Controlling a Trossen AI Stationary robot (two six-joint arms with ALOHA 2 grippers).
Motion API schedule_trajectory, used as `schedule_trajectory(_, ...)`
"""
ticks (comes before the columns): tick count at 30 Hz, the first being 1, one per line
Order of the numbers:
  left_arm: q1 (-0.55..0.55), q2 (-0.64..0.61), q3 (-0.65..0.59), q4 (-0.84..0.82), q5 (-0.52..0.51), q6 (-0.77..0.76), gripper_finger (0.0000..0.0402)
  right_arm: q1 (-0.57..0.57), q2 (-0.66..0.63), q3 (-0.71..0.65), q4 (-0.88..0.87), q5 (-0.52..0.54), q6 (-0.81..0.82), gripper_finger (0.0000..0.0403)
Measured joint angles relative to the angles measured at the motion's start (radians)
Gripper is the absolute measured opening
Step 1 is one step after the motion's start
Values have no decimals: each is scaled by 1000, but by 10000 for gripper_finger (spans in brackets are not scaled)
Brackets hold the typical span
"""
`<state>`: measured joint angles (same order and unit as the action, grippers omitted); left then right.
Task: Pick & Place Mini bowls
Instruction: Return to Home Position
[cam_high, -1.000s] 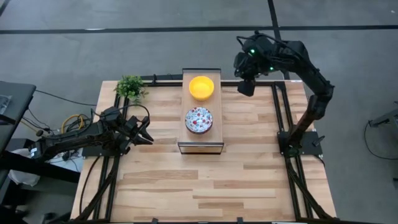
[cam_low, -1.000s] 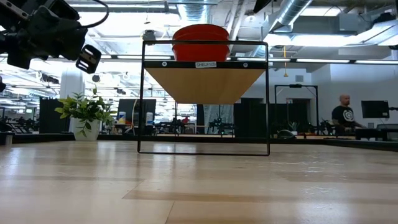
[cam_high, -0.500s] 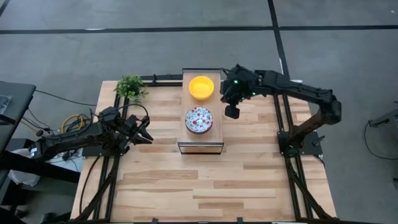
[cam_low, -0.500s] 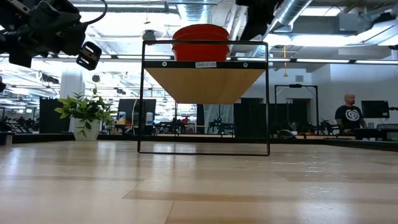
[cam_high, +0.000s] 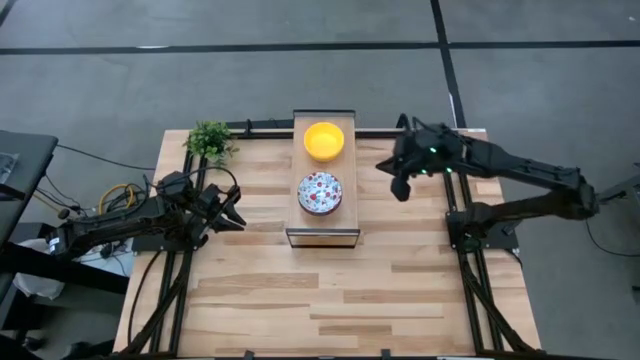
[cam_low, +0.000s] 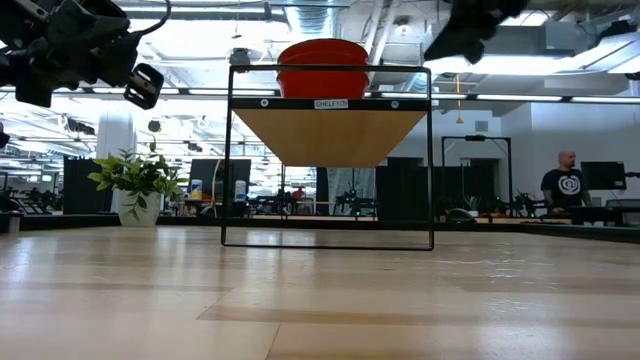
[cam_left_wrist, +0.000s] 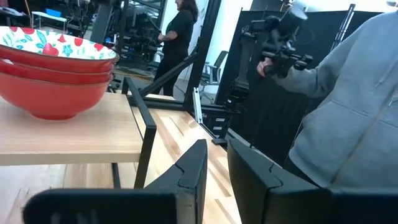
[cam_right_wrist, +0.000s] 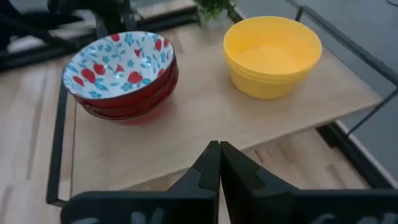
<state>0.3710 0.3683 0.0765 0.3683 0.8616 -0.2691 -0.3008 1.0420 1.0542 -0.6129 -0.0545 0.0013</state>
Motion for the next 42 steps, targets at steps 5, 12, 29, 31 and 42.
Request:
schedule_trajectory(5,0,0,0,9,0,-20,63,0,-162,-174,108,1,85,0)
schedule_trajectory(12,0,-3,0,81,0,-184,63,0,-360,-360,158,1,178,0)
schedule_trajectory(29,0,-220,0,176,-53,-370,63,0,-756,-595,225,2,333,0)
schedule_trajectory(31,-3,-228,-1,141,-76,-371,63,0,-778,-595,224,2,339,0)
schedule_trajectory(42,-218,-212,-71,96,-266,-167,63,0,-822,-595,190,58,308,0)
